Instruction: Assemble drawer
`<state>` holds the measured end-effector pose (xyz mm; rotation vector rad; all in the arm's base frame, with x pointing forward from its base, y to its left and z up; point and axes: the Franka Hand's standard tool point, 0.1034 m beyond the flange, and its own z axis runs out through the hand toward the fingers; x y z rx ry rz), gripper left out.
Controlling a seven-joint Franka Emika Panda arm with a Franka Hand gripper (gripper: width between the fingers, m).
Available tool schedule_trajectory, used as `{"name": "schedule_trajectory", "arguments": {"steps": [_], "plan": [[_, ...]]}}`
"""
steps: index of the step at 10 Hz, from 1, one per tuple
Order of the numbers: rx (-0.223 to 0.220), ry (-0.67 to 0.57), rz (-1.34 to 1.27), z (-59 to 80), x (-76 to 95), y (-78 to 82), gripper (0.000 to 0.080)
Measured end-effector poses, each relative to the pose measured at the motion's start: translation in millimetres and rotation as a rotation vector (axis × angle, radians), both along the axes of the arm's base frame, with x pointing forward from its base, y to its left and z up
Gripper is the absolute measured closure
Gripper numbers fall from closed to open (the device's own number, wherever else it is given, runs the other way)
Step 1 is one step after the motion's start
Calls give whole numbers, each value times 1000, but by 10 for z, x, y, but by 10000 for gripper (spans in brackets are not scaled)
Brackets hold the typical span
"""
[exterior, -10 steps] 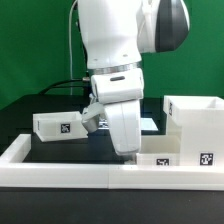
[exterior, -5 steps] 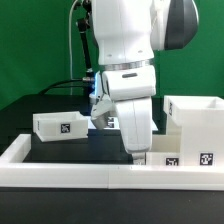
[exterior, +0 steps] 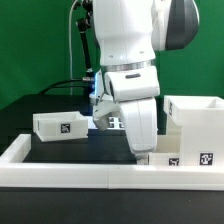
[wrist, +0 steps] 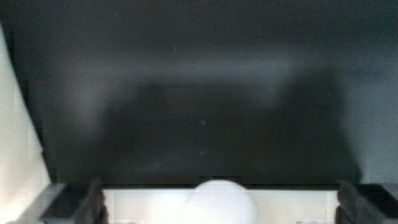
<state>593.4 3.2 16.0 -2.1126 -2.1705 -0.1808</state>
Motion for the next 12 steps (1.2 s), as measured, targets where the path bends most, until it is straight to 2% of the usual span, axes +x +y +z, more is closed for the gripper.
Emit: {"name": "schedule_trajectory", "arguments": {"steps": [4,6,8,10,12], "plan": [[7,-1,16,32,11,315,151],[6,2,6,26,4,294,151],[-6,23,9,7,-15,33,151],[-21,12,-20,68,53,-209,151],[-35,-25,-77,138,-28,-517,151]]}}
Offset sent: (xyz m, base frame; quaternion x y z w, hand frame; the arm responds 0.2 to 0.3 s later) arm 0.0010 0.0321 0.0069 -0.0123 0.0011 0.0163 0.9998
